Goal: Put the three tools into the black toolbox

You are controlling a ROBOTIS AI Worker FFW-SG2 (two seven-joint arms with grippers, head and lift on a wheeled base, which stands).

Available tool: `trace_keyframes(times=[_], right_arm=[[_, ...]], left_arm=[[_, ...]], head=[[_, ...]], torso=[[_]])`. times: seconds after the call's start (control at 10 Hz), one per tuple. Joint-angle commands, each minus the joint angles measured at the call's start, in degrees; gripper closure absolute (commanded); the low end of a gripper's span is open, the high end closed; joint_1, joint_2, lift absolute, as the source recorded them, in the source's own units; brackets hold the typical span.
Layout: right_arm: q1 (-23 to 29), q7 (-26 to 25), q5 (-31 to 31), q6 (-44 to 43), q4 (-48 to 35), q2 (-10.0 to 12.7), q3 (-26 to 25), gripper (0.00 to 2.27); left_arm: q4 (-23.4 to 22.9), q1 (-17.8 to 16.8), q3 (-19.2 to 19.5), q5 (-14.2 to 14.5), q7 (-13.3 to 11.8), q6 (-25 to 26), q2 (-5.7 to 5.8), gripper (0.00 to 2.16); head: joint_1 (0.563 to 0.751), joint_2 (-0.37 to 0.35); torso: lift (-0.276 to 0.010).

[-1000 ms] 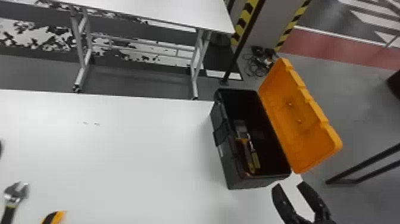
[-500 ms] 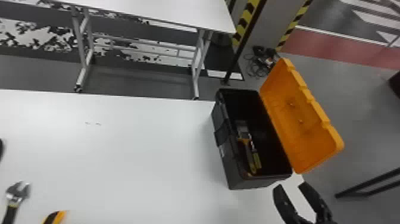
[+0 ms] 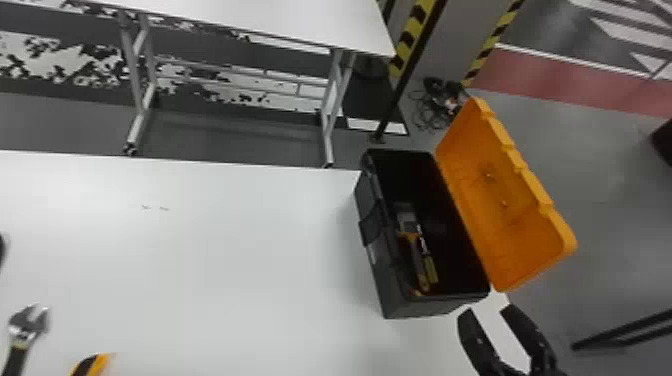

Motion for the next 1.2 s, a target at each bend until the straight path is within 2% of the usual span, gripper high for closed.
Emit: trace_keyframes(times=[0.0, 0.2, 0.4, 0.5, 0.6, 0.8, 1.1], right_arm=[[0.0, 0.0, 0.0, 0.0, -0.2, 0.1, 0.1, 0.13], [0.1, 0.0, 0.0, 0.0, -0.4, 0.1, 0.1, 0.13], [0.3, 0.0, 0.0, 0.0, -0.6, 0.1, 0.1, 0.13], [0.3, 0.0, 0.0, 0.0, -0.7, 0.1, 0.1, 0.13], [0.3, 0.0, 0.0, 0.0, -0.9, 0.1, 0.1, 0.13], [0.4, 0.0, 0.1, 0.0, -1.4, 0.1, 0.2, 0.13], [0.5, -0.1, 0.8, 1.1, -2.6, 0.1, 0.9, 0.13]], left_arm=[[0.5, -0.7, 0.1, 0.0, -0.4, 2.1, 0.0, 0.42], [0.9, -1.3, 0.2, 0.0, -0.8, 4.1, 0.0, 0.43], [1.0, -1.5, 0.3, 0.1, -0.8, 4.8, 0.0, 1.11], [0.9, -1.5, 0.3, 0.3, -0.8, 4.6, 0.0, 1.53], [0.7, -1.5, 0.3, 0.4, -0.7, 4.6, 0.0, 1.83], [-0.4, -1.1, 0.2, 0.6, -0.8, 4.4, 0.0, 1.84], [-6.4, 1.3, -1.0, 0.8, -0.8, 4.6, 0.18, 1.84]], head=[[0.695, -0.307], [0.695, -0.305], [0.695, -0.302], [0.695, -0.3], [0.695, -0.298], [0.695, -0.296], [0.695, -0.299]], torso=[[-0.051], [-0.051], [-0.051], [-0.051], [-0.051], [-0.051], [-0.051]])
